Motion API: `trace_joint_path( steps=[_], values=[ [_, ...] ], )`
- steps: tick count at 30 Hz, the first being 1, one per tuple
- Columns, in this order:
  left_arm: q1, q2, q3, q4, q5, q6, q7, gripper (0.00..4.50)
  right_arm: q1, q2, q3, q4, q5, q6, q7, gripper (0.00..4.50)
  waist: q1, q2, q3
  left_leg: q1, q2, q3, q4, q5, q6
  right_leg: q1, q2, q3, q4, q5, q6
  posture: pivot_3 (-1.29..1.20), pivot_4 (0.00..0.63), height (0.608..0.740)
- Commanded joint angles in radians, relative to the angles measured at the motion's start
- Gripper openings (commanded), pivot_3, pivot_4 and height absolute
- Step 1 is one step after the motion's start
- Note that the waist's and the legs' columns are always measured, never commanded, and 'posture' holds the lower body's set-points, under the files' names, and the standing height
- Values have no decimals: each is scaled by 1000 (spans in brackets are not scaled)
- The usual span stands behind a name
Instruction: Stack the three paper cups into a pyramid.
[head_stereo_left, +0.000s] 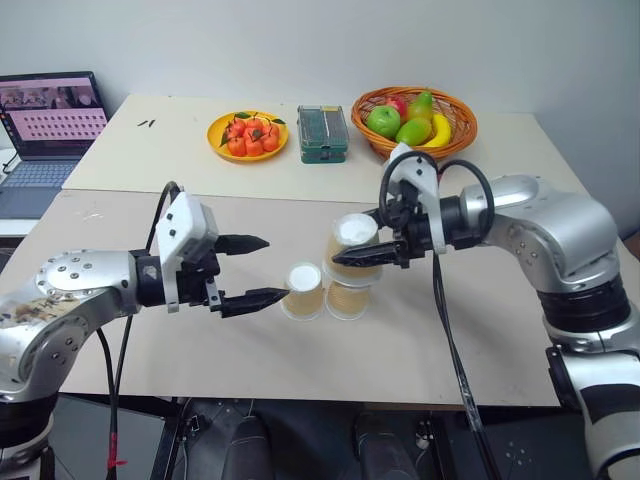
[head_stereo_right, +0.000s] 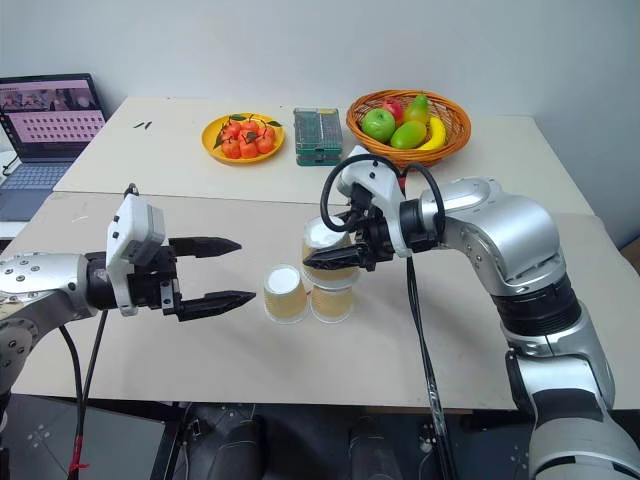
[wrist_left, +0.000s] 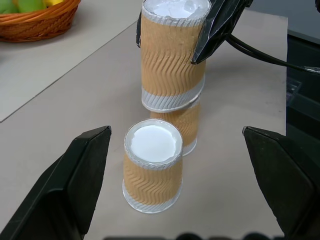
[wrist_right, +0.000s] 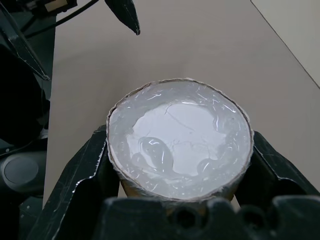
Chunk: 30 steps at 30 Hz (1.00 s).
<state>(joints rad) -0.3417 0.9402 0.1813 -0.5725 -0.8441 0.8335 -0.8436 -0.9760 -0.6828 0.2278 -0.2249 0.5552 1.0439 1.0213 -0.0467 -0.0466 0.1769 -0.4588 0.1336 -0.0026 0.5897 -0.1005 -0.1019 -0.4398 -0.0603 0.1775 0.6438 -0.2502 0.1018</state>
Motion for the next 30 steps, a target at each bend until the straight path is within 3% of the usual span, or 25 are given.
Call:
trace_joint_path(
  steps=[1,16,30],
  values=[
    [-21,-6,1,-5,-4,-5,7,4500,-43,7,-26,-9,13,5,-2,2794,0,0,0,0,0,0,0,0,0,0,0,0,0,0,0,0,150,740],
    [-27,-3,1,3,2,-9,7,4500,-58,109,-20,-3,24,7,-61,2794,0,0,0,0,0,0,0,0,0,0,0,0,0,0,0,0,150,740],
    [-15,7,13,7,5,-15,-4,4500,3,89,6,4,-6,-38,-43,2794,-1,0,0,0,0,0,0,0,0,0,0,0,0,0,0,0,150,740]
  ],
)
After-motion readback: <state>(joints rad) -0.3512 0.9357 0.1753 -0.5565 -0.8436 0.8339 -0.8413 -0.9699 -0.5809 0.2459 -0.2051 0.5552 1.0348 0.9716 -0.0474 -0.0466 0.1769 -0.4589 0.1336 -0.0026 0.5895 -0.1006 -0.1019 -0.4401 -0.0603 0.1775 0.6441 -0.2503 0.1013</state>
